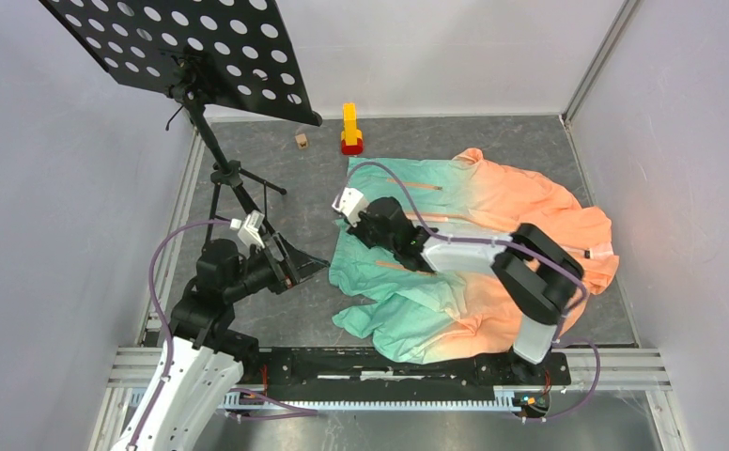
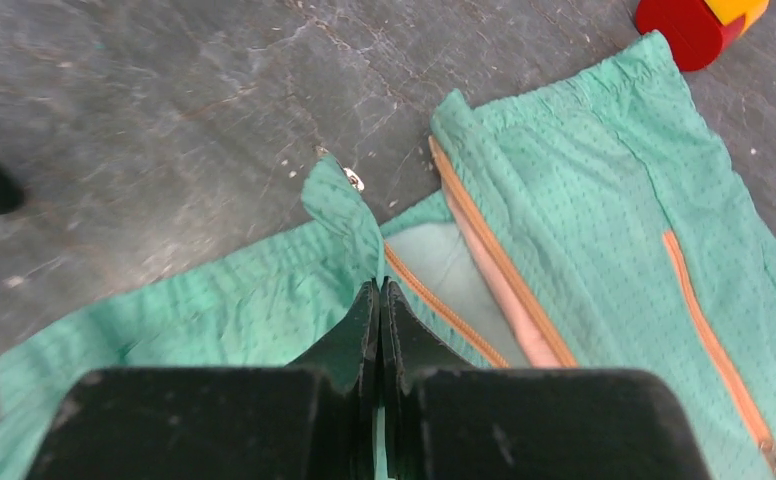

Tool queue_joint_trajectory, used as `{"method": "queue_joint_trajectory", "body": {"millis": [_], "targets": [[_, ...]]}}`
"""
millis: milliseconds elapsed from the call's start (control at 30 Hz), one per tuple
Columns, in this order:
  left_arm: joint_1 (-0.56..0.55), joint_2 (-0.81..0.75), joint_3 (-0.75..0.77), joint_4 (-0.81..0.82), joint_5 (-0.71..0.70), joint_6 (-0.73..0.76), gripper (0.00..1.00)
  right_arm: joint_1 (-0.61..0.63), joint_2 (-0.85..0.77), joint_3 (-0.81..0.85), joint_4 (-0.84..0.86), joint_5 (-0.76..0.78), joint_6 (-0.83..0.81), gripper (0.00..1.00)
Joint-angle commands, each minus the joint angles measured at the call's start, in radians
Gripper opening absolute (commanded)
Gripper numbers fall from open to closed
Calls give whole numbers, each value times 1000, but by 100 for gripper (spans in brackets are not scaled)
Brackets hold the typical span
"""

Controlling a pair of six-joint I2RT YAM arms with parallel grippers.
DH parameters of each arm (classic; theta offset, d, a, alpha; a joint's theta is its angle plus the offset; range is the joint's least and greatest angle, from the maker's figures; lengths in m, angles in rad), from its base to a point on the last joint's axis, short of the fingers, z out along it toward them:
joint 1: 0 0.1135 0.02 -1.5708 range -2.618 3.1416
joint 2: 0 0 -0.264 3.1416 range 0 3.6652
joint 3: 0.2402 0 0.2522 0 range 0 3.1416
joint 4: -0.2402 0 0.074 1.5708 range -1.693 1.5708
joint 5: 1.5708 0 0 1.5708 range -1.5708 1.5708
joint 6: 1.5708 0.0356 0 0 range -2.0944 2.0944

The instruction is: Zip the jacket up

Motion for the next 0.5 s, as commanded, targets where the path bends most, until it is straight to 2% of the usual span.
{"method": "queue_joint_trajectory", "body": {"millis": [0, 133, 233, 367, 433, 467], "targets": [[-4, 30, -9, 85, 20, 13, 91, 14, -147, -147, 45, -62, 141, 1], [-9, 55, -37, 149, 28, 0, 88, 25, -192, -281, 121, -107, 243, 1], [-28, 80, -47, 151, 4, 16, 85, 38, -207, -360, 201, -216, 332, 4], [-74, 105, -72, 166, -43, 24, 83, 50, -239, -441, 229, -341, 414, 19], [-95, 104, -94, 189, -66, 12, 83, 49, -308, -503, 245, -359, 428, 32], [-105, 104, -107, 202, -75, 5, 83, 49, -344, -516, 236, -367, 421, 42]]}}
